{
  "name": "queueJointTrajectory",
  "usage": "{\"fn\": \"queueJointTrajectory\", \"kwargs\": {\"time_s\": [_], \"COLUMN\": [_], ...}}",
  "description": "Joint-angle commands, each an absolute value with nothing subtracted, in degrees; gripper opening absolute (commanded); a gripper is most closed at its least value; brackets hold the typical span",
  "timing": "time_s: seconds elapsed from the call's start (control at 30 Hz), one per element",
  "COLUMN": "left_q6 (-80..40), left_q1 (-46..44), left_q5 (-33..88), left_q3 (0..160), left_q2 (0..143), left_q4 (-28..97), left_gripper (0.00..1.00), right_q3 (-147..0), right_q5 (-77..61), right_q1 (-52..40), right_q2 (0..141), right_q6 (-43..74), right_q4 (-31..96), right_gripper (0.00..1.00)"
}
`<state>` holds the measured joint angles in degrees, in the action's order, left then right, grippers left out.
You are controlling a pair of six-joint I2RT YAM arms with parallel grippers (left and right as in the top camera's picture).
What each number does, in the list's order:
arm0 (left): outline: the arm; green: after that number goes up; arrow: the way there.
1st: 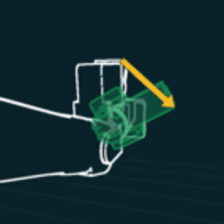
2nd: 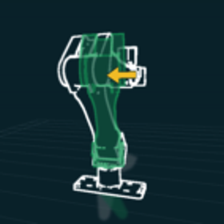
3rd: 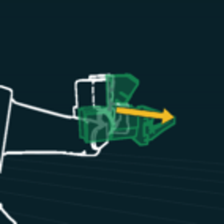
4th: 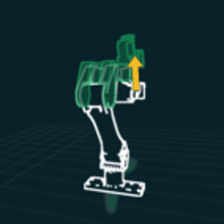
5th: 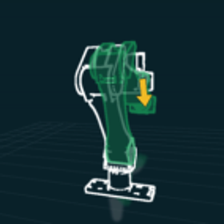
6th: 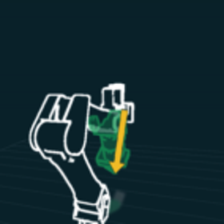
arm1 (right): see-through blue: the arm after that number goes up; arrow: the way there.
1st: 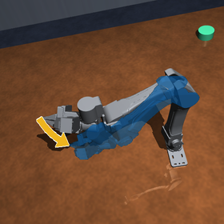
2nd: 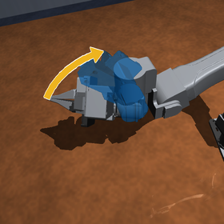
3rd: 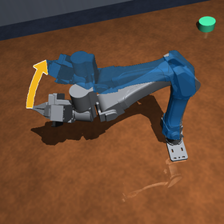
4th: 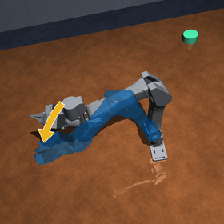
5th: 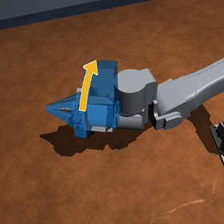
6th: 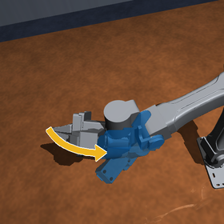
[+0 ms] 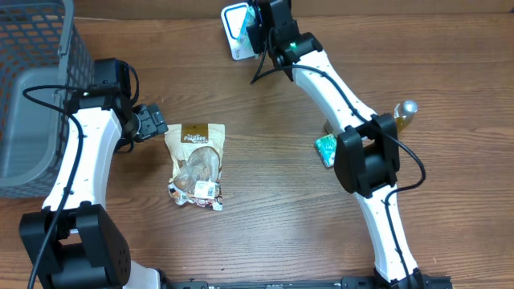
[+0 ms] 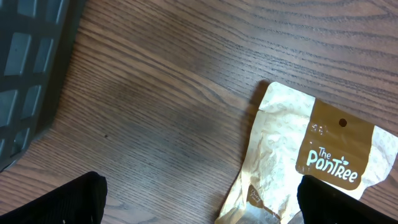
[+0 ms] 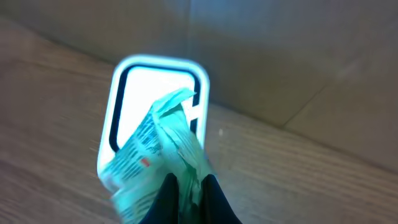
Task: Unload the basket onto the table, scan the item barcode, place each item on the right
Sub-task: 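Carry the teal packet down and set it beside the green jar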
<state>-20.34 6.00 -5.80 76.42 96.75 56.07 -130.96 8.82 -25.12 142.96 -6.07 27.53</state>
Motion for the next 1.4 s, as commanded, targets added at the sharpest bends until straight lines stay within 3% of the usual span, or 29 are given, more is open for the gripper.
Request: {"fn": "queueJointTrajectory", "kwargs": {"time_s": [0.0, 0.27, 0.5, 0.67, 1.07, 1.13, 1.17, 1.2, 1.23, 1.3, 1.37], "left_q6": [-19.1, -19.1, -19.1, -19.1, -19.1, -19.1, -19.1, -19.1, -19.1, -19.1, -19.1], "left_q1": [5.8, 5.8, 5.8, 5.8, 5.8, 5.8, 5.8, 5.8, 5.8, 5.8, 5.8], "left_q5": [-5.7, -5.7, -5.7, -5.7, -5.7, -5.7, -5.7, -5.7, -5.7, -5.7, -5.7], "left_q3": [76.7, 76.7, 76.7, 76.7, 76.7, 76.7, 76.7, 76.7, 76.7, 76.7, 76.7], "left_q2": [95.5, 95.5, 95.5, 95.5, 95.5, 95.5, 95.5, 95.5, 95.5, 95.5, 95.5], "left_q4": [56.1, 56.1, 56.1, 56.1, 56.1, 56.1, 56.1, 56.1, 56.1, 56.1, 56.1], "left_gripper": [1.00, 1.00, 1.00, 1.00, 1.00, 1.00, 1.00, 1.00, 1.00, 1.00, 1.00], "right_q3": [-130.6, -131.0, -130.8, -123.5, -98.2, -97.1, -97.0, -97.3, -97.6, -99.0, -101.1], "right_q5": [8.5, 7.3, -6.8, -10.0, -4.0, -2.7, -1.8, 1.0, 2.8, 6.9, 7.7], "right_q1": [-25.3, -25.3, -25.1, -25.0, -24.1, -24.1, -24.1, -24.1, -24.1, -24.1, -24.4], "right_q2": [143.9, 130.5, 123.7, 124.0, 124.0, 124.0, 124.0, 124.0, 124.0, 124.0, 124.0], "right_q6": [-5.6, -5.6, -5.6, -5.6, -5.9, -5.5, -4.5, -2.4, -1.2, 1.8, 3.9], "right_q4": [27.6, 37.9, 72.0, 86.2, 82.5, 81.3, 80.9, 80.3, 80.2, 80.5, 81.1], "right_gripper": [0.04, 0.04, 0.04, 0.04, 0.05, 0.15, 0.26, 0.47, 0.56, 0.69, 0.76]}}
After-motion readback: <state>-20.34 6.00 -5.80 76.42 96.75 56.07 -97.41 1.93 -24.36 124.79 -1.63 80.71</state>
